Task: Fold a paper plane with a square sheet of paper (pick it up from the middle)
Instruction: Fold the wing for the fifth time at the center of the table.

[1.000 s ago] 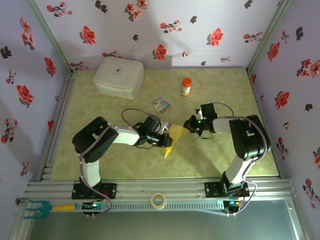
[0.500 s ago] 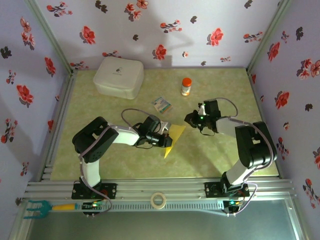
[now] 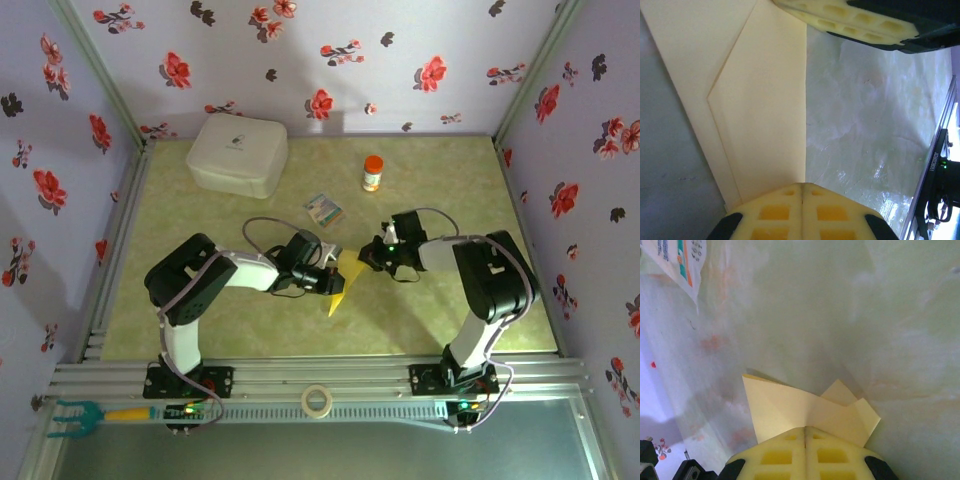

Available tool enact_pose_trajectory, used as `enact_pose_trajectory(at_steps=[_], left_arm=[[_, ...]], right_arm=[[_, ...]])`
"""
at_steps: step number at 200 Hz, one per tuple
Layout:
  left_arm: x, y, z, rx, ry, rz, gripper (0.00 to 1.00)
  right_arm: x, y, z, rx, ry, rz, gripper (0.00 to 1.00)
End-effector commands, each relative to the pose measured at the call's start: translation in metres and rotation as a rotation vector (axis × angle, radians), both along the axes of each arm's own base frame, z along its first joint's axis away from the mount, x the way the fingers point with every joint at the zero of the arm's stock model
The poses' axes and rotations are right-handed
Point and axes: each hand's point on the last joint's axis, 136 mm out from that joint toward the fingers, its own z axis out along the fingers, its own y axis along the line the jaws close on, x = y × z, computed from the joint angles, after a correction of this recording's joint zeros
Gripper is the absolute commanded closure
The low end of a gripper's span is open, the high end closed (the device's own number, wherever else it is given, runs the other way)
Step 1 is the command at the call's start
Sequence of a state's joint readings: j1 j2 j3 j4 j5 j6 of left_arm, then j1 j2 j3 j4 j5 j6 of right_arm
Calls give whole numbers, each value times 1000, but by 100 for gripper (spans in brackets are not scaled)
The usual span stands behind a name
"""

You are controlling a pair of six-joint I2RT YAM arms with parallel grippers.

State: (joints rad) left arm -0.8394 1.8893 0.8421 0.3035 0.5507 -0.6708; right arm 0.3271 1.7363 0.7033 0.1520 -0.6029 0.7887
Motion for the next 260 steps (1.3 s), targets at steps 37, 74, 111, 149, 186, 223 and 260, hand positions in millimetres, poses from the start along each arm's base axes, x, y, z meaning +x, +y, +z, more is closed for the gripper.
enact_pose_trajectory(at_steps=[37,74,111,149,186,223,260], left_arm=[[-35,48,-61,228,166,9,100],[-36,47,-62,223,171,4,100],[-35,45,-59,213,166,8,100],[-31,41,-54,203,157,11,100],[-25,33,-39,176,145,5,100],[-16,23,-13,151,108,-9,100],[-4,6,26,83,53,-17,98]], right_arm=[[31,-30,-3,-12,-27,-109,94],[41,-37,8,32,-62,-157,93],[36,-32,44,55,-149,-150,92],[10,-4,30,62,-86,-48,93],[-9,-7,-2,-19,6,-33,100],[-19,-19,-23,-90,55,-54,100],[-21,-24,-28,-112,69,-80,100]])
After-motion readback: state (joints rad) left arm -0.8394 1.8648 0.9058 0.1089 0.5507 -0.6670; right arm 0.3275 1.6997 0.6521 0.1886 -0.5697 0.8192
